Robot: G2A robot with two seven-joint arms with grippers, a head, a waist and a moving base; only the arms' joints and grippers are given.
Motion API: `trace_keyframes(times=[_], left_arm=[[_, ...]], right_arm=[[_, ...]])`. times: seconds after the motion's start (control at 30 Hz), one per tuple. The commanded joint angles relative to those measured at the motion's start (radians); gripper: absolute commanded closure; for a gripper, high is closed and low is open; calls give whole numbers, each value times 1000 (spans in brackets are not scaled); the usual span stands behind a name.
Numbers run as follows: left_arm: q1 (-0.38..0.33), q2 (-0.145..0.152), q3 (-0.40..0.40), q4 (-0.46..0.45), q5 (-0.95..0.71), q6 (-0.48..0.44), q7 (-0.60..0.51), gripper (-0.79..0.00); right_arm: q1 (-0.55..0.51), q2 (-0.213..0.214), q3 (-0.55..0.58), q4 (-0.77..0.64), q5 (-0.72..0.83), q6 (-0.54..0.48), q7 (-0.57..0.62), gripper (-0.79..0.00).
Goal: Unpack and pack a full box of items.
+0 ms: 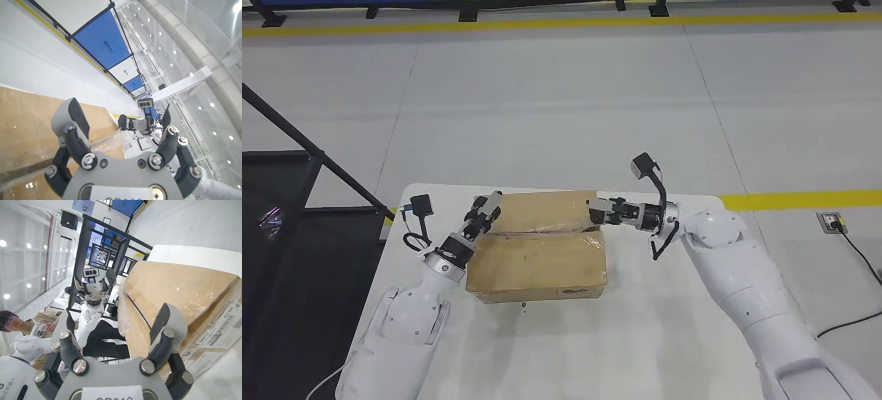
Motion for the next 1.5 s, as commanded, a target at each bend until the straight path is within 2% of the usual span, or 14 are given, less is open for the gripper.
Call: trace_keyframes(times=[0.0, 0.2, 0.4, 0.6, 0.87, 0.9, 1.0, 1.1, 1.17, 1.23, 1.3, 1.37, 1.47], left_arm=[[0, 0, 0, 1, -2, -1, 0, -785], [-2, -2, 0, 4, -7, -6, -3, -785], [-2, -3, 0, 4, -6, -9, -3, -785], [4, -3, -3, 0, -5, -14, 3, -785], [10, -4, -8, -2, -9, -18, 10, -785], [11, -4, -8, -3, -7, -17, 10, -785], [14, -4, -12, -5, -10, -19, 13, -785], [15, -5, -13, -6, -10, -19, 12, -785], [16, -5, -14, -7, -9, -19, 12, -785], [16, -5, -14, -7, -9, -19, 11, -785], [16, -5, -14, -7, -10, -19, 11, -785], [16, -6, -15, -6, -9, -20, 11, -785], [18, -5, -21, -7, -15, -21, 9, -785]], right_arm=[[-13, 12, 18, -33, -2, 35, 28, -785], [-79, 43, 65, -164, 14, 116, 114, -785], [-103, 51, 55, -232, -25, 191, 104, -785], [-87, 40, 14, -215, -33, 240, 87, -785], [-35, 21, -32, -140, -28, 255, 72, -785], [-31, 20, -33, -132, -26, 253, 73, -711], [-20, 18, -36, -114, -26, 246, 72, -376], [-14, 17, -40, -101, -30, 247, 75, -268], [-12, 16, -42, -97, -33, 246, 75, -142], [-10, 16, -45, -94, -38, 245, 76, -99], [-7, 16, -48, -91, -46, 249, 74, -89], [-6, 16, -49, -89, -44, 249, 77, 0], [-2, 15, -53, -86, -53, 255, 74, 0]])
